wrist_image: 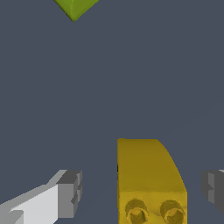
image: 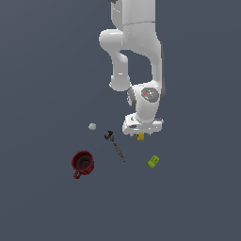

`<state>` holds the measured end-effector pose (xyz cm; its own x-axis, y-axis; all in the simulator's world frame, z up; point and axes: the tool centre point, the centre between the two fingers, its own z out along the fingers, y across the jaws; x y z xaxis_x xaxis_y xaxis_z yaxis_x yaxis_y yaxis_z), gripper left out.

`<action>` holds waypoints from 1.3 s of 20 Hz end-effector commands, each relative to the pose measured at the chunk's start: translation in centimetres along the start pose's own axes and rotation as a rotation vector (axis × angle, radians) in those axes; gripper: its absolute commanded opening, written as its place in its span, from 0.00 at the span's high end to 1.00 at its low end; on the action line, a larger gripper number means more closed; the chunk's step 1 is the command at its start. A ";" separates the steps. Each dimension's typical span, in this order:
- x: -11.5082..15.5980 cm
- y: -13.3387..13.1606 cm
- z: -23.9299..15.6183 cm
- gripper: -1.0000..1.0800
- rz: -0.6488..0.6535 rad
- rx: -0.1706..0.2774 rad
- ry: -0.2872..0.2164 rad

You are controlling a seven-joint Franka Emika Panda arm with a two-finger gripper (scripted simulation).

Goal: Pick up a designated object from a clutter of objects.

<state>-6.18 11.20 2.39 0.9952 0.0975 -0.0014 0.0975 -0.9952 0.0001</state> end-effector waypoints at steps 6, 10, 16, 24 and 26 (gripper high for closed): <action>0.0 0.0 0.2 1.00 0.000 0.000 0.001; 0.0 0.0 0.2 1.00 0.000 0.000 0.001; 0.1 0.3 -0.2 1.00 0.000 0.000 0.001; 0.8 2.8 -3.4 1.00 -0.001 0.000 0.001; 1.1 3.9 -4.7 1.00 -0.001 0.000 0.001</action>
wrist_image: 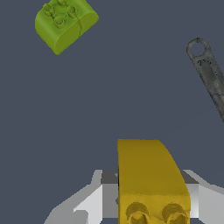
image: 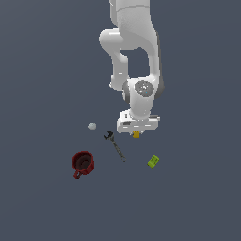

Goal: Pick up a designated object from a clutter of objects.

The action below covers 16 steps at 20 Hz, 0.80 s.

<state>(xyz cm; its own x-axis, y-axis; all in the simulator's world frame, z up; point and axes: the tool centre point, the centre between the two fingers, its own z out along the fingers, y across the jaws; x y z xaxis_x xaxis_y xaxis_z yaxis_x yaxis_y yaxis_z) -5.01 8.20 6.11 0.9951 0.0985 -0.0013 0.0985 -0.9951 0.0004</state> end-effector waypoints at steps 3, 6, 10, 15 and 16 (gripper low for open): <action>0.7 2.5 -3.2 1.00 0.000 0.001 0.001; 1.3 4.5 -5.8 1.00 0.000 0.002 0.001; 2.2 7.5 -9.6 1.00 -0.001 0.003 0.001; 3.2 11.1 -14.2 1.00 -0.001 0.005 0.002; 3.5 11.8 -15.1 1.00 -0.001 0.005 0.002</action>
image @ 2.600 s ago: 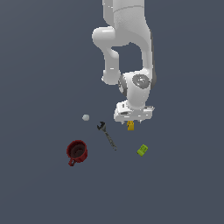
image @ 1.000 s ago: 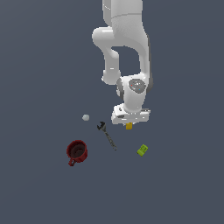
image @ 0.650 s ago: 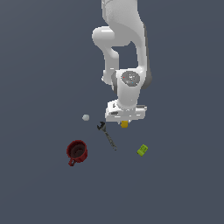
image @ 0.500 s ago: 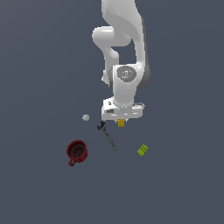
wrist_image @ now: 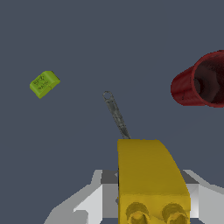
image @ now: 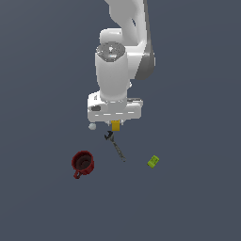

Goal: Pick up a designated object from a clutter of objects.

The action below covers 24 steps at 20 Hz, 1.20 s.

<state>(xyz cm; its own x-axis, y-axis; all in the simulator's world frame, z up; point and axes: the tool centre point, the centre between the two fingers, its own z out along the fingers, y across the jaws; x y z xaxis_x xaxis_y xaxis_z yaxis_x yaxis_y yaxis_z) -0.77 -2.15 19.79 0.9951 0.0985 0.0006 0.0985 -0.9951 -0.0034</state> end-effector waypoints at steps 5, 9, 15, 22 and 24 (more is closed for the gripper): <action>1.4 4.7 -6.1 1.00 -0.001 0.001 0.000; 2.3 7.5 -9.6 1.00 0.000 0.000 0.000; 3.6 11.1 -14.1 1.00 0.000 -0.001 0.000; 4.8 14.4 -18.3 1.00 0.000 -0.002 -0.001; 5.2 15.3 -19.4 1.00 0.000 -0.002 -0.001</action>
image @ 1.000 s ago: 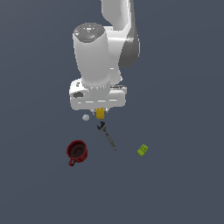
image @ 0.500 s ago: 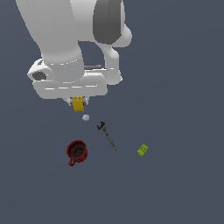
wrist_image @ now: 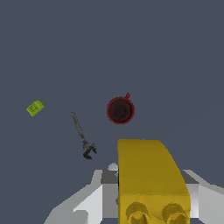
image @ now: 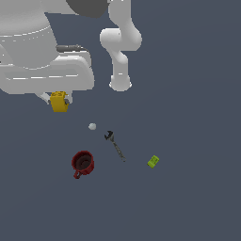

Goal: Pick up a designated object from a clutter of objects.

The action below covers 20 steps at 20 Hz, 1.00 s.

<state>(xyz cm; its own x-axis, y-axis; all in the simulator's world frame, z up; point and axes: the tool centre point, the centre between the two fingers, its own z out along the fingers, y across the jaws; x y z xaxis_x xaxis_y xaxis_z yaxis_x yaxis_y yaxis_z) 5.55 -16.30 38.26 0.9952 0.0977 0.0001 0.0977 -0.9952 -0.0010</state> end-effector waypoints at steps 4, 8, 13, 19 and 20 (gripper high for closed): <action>0.9 2.1 -2.7 1.00 0.000 -0.001 0.000; 1.3 3.2 -4.0 1.00 0.000 -0.001 0.000; 1.7 4.1 -5.1 1.00 0.000 -0.001 0.000; 1.9 4.5 -5.6 1.00 0.000 -0.001 0.000; 2.0 4.5 -5.7 1.00 0.000 -0.001 0.000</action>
<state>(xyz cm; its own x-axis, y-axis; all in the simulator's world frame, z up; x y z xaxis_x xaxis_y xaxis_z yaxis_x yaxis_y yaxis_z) 7.90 -20.56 43.79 0.9953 0.0973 -0.0005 0.0973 -0.9953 0.0000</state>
